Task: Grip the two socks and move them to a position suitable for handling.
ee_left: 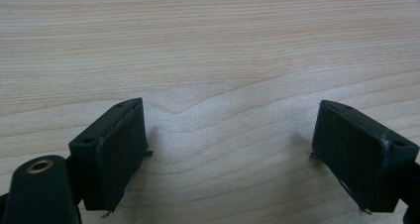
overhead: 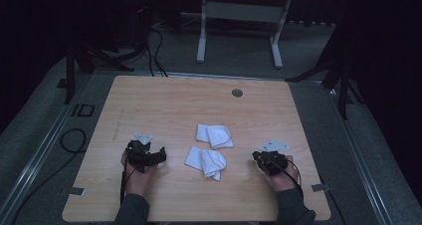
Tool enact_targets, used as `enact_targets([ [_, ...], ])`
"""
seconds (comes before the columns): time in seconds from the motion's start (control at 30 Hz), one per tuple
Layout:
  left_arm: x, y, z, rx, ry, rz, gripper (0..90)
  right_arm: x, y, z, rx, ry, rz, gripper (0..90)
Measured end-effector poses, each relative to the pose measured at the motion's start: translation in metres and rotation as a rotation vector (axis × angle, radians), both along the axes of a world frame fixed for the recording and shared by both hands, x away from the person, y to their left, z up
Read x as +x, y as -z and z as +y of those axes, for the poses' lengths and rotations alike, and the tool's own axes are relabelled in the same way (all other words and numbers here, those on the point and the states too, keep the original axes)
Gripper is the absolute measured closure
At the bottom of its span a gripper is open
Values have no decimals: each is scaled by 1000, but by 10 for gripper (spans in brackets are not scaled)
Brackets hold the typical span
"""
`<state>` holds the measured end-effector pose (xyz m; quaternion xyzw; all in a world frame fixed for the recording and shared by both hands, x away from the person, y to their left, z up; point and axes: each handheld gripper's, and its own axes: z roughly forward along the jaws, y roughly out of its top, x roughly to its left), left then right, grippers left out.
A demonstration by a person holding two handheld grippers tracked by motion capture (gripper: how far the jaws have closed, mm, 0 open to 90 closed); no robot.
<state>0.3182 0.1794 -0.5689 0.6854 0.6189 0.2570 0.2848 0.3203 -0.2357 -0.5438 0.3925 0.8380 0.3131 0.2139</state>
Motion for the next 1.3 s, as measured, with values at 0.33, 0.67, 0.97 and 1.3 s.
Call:
enact_targets([
  [0.33,-1,0,0,2,3,0,142,-9,-1,34,-55,-127,8,897],
  [0.67,-4,0,-1,2,10,-12,192,-16,-12,81,-6,-261,11,896],
  [0.97,-6,-1,-2,2,10,-17,231,-11,-2,108,-36,-287,38,878],
  [1.3,-12,-3,-9,-2,51,-27,406,-7,7,121,-53,-312,42,883],
])
